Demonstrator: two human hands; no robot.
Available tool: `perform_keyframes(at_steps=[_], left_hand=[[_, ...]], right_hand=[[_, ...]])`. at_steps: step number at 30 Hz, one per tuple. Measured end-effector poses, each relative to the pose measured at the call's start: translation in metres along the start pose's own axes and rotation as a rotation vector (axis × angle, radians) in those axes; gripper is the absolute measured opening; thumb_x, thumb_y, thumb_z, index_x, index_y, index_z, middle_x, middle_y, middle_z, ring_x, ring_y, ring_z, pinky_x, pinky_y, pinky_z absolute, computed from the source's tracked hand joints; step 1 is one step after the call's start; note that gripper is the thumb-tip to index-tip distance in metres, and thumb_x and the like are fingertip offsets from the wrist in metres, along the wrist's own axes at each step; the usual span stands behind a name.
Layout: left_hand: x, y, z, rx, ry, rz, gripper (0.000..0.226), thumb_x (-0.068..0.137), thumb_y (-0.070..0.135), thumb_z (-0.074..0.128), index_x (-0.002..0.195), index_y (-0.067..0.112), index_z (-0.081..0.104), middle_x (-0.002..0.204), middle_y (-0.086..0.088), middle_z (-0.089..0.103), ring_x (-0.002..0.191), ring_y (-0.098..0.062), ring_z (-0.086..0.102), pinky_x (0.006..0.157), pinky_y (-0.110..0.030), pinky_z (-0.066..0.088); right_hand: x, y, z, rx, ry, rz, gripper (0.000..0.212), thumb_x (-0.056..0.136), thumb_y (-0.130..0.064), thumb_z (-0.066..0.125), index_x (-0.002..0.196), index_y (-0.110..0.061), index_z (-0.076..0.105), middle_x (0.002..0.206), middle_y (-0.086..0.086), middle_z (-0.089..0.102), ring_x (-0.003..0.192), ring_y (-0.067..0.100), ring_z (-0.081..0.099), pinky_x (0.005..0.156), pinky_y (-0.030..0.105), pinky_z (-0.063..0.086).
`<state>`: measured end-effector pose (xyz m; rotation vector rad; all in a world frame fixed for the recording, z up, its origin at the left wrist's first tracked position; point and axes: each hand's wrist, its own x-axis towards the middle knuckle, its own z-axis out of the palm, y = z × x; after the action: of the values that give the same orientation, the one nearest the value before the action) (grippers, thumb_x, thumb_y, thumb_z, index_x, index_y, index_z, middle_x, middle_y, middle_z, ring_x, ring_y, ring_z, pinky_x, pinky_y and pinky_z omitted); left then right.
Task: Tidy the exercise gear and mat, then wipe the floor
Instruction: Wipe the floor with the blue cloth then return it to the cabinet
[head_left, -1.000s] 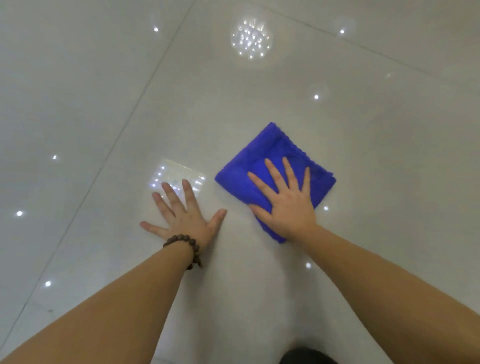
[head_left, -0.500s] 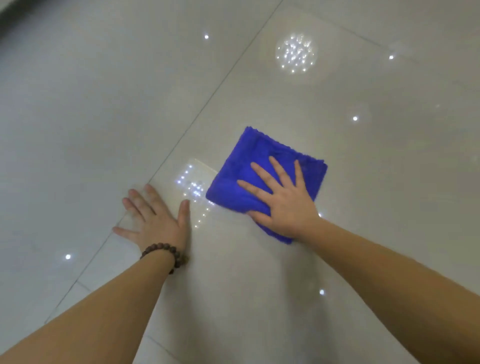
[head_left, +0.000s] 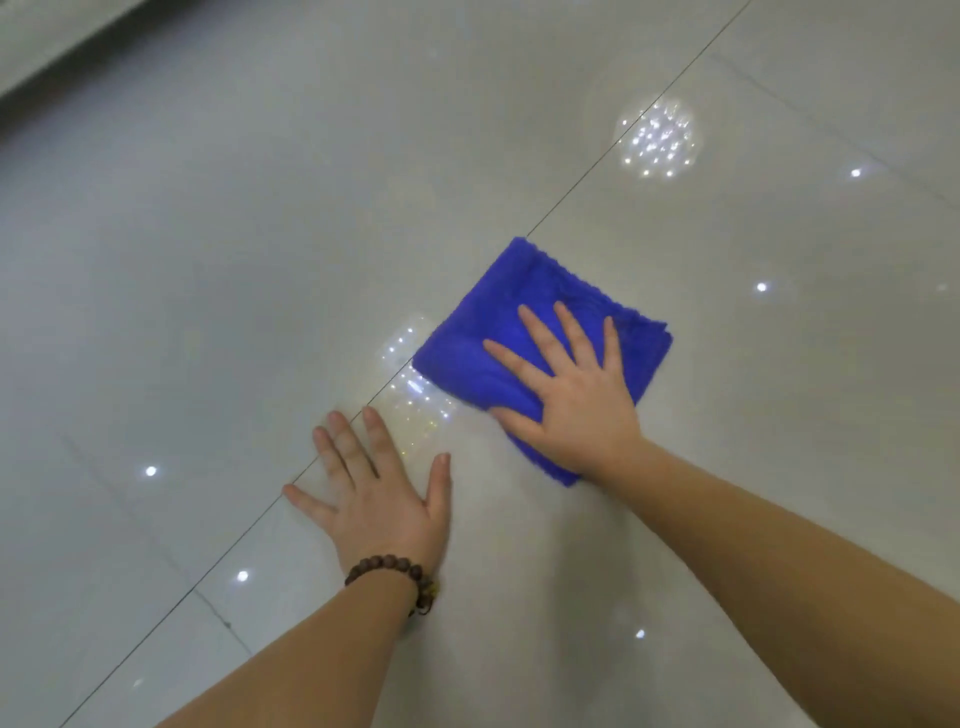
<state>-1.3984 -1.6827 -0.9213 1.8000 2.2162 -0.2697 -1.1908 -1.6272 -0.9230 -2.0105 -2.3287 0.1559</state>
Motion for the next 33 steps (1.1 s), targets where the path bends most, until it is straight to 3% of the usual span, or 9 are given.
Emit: perform_keyframes(at_steps=[8,10,14,16,18,24,26,30,33], left_hand=[[0.001,-0.003,0.008,-0.011,0.043,0.013,0.083,0.089,0.07,0.001,0.152,0.018,-0.008,0.16,-0.01,-0.014,0.146,-0.026,-0.018,0.111,-0.067,-0.007],[0.001,-0.004,0.009,-0.013,0.043,0.018,0.083,0.089,0.07,0.003,0.152,0.017,-0.006,0.16,-0.011,-0.012,0.147,-0.026,-0.016,0.11,-0.067,-0.006],[0.002,-0.004,0.01,-0.013,0.052,0.016,0.081,0.09,0.068,0.007,0.151,0.016,-0.002,0.161,-0.013,-0.003,0.148,-0.028,-0.009,0.11,-0.069,-0.001],[0.002,-0.005,0.01,-0.019,0.051,0.021,0.081,0.09,0.068,0.01,0.151,0.016,0.0,0.161,-0.014,-0.001,0.148,-0.028,-0.007,0.11,-0.07,0.001],[0.002,-0.004,0.01,-0.026,0.055,0.022,0.082,0.091,0.068,0.009,0.152,0.015,0.003,0.161,-0.014,0.0,0.148,-0.028,-0.005,0.11,-0.07,0.001],[0.001,-0.004,0.008,-0.015,0.042,0.017,0.081,0.09,0.069,0.004,0.152,0.018,-0.009,0.16,-0.012,-0.011,0.147,-0.027,-0.015,0.11,-0.069,-0.003],[0.002,-0.004,0.008,-0.013,0.042,0.012,0.081,0.09,0.069,0.006,0.152,0.018,-0.009,0.16,-0.012,-0.01,0.147,-0.028,-0.014,0.11,-0.069,-0.003],[0.001,-0.004,0.007,-0.024,0.038,0.009,0.081,0.09,0.069,0.008,0.151,0.019,-0.011,0.161,-0.012,-0.009,0.147,-0.028,-0.013,0.109,-0.069,-0.003],[0.002,-0.004,0.004,-0.036,0.019,0.011,0.082,0.089,0.07,0.006,0.151,0.02,-0.014,0.16,-0.01,-0.014,0.146,-0.026,-0.018,0.109,-0.068,-0.006]], right_hand=[[0.159,0.111,-0.031,0.139,-0.039,0.866,0.078,0.08,-0.078,0.019,0.149,-0.044,0.007,0.161,0.004,-0.005,0.146,0.034,-0.009,0.108,0.068,-0.003],[0.17,0.057,-0.02,0.084,-0.056,0.696,0.076,0.082,-0.075,0.018,0.15,-0.043,0.007,0.161,0.003,-0.003,0.146,0.035,-0.008,0.108,0.068,-0.004],[0.108,-0.092,0.007,0.007,-0.119,-0.032,0.071,0.084,-0.073,0.023,0.148,-0.045,0.011,0.161,0.001,0.002,0.146,0.034,-0.005,0.109,0.066,-0.005],[0.094,-0.089,0.005,0.006,-0.149,-0.191,0.068,0.085,-0.071,0.028,0.148,-0.048,0.014,0.161,-0.002,0.005,0.147,0.031,-0.002,0.111,0.064,-0.004],[0.113,-0.037,-0.002,-0.015,-0.098,-0.072,0.066,0.086,-0.069,0.03,0.147,-0.049,0.014,0.161,-0.005,0.006,0.147,0.027,0.0,0.113,0.061,-0.004],[0.148,0.113,-0.031,0.082,-0.067,0.829,0.07,0.086,-0.067,0.024,0.15,-0.043,0.008,0.161,-0.002,-0.001,0.147,0.03,-0.005,0.11,0.066,-0.002],[0.141,0.077,-0.026,0.082,-0.051,0.785,0.07,0.085,-0.066,0.024,0.15,-0.043,0.008,0.161,-0.001,0.0,0.146,0.032,-0.005,0.109,0.067,-0.002],[0.064,-0.041,0.003,-0.002,-0.064,0.209,0.07,0.082,-0.065,0.024,0.148,-0.044,0.014,0.161,-0.001,0.007,0.147,0.032,0.002,0.111,0.065,-0.002],[0.014,-0.017,-0.002,-0.023,-0.075,0.038,0.066,0.083,-0.06,0.033,0.147,-0.044,0.025,0.159,-0.002,0.018,0.146,0.031,0.012,0.112,0.064,0.005]])
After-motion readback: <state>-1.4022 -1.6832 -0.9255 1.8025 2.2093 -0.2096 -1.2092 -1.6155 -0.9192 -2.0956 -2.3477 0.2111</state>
